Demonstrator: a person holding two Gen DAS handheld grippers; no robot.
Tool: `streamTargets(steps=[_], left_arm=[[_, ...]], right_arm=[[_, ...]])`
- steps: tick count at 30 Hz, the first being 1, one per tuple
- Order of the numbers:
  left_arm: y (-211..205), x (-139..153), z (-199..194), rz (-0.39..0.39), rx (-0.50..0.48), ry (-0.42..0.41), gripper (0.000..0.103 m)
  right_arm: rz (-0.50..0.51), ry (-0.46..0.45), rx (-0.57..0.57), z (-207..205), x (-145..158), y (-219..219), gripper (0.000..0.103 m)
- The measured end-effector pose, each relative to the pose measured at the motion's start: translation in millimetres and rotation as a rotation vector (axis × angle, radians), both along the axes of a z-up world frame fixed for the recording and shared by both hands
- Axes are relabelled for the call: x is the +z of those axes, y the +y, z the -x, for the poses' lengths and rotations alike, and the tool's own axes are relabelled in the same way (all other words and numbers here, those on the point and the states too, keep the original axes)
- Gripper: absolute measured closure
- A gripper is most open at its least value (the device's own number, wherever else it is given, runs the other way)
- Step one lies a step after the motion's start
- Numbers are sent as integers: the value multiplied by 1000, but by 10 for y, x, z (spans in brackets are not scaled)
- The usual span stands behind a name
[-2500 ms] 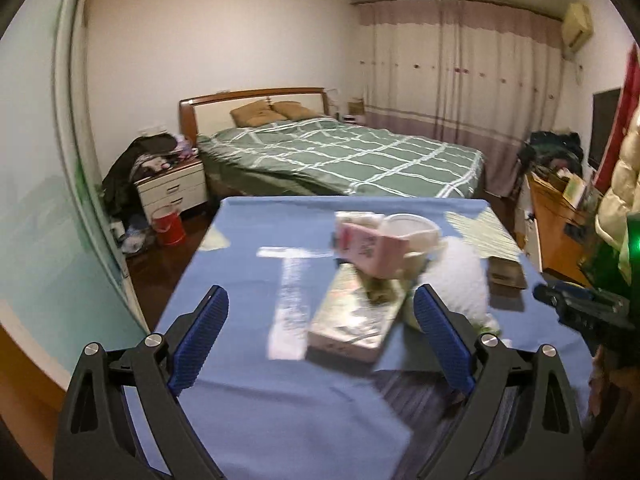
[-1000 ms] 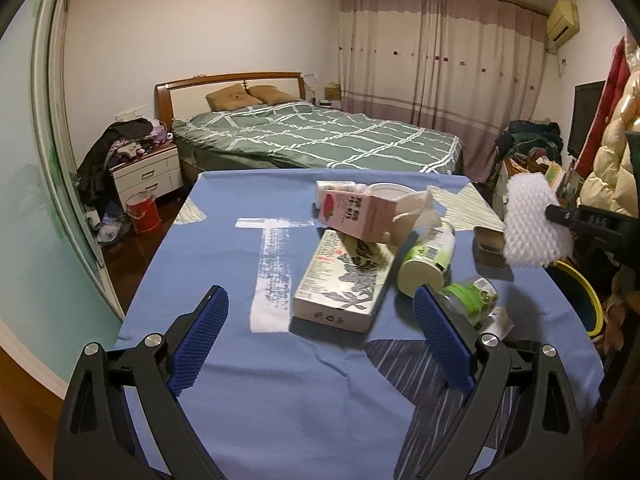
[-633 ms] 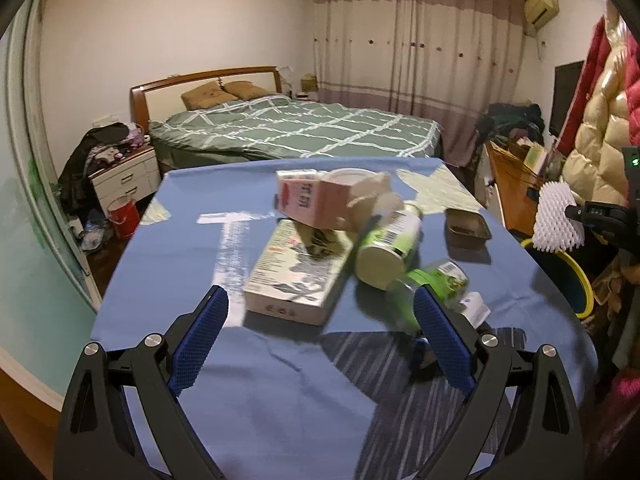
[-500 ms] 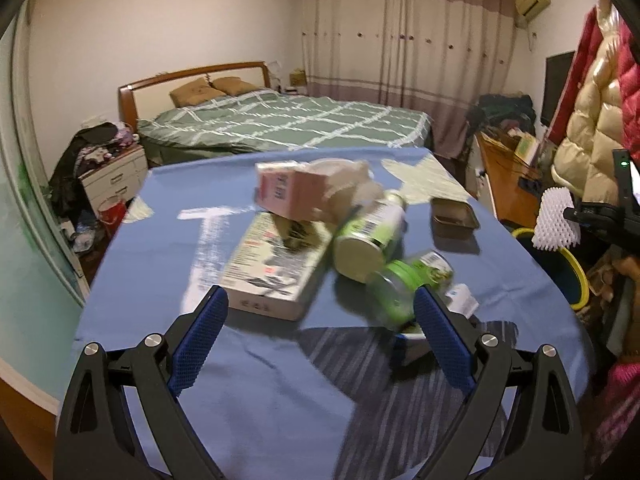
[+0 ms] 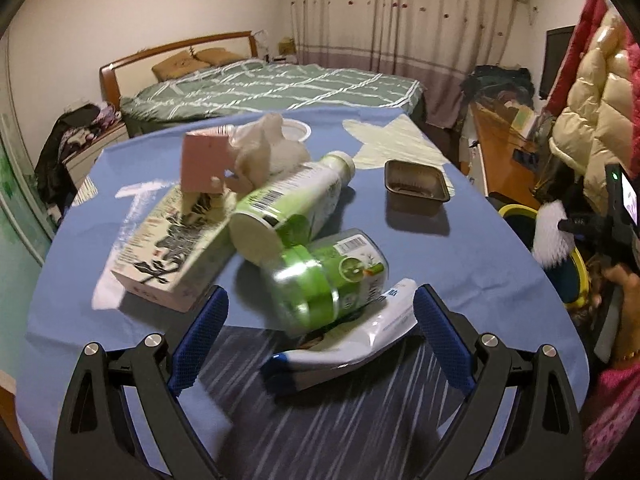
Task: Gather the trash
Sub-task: 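Drop the foam net into the yellow bin with the right gripper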
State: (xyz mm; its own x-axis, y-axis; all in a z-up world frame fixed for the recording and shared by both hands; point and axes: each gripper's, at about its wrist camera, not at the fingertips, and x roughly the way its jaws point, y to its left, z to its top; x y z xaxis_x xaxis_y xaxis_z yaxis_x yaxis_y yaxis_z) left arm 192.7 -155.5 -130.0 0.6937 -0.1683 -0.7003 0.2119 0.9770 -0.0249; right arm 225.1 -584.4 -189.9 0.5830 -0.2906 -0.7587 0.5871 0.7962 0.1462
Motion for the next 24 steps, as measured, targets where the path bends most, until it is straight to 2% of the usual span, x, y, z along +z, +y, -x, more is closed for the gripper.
streamTargets(steps=[2,7,19,20,24], left_arm=[[-45,-38,-49,-12,40,9,10],[-40,-70,-147,-11,112,17,7],[-166,-218,-295,-35,158,55,7],[-166,-229,-311,-34,164,58,8],[-130,-259,-358,-5,177,74,25]], right_arm=[[-9,0,6,0,-44,-60,74],[-36,-12,31,25,-106,-114,73],[-62,-49,91,27,-75,-59,70],[-68,-50,91,35,-84,-73,70],[-78,-55,89,68,-89,-103,70]])
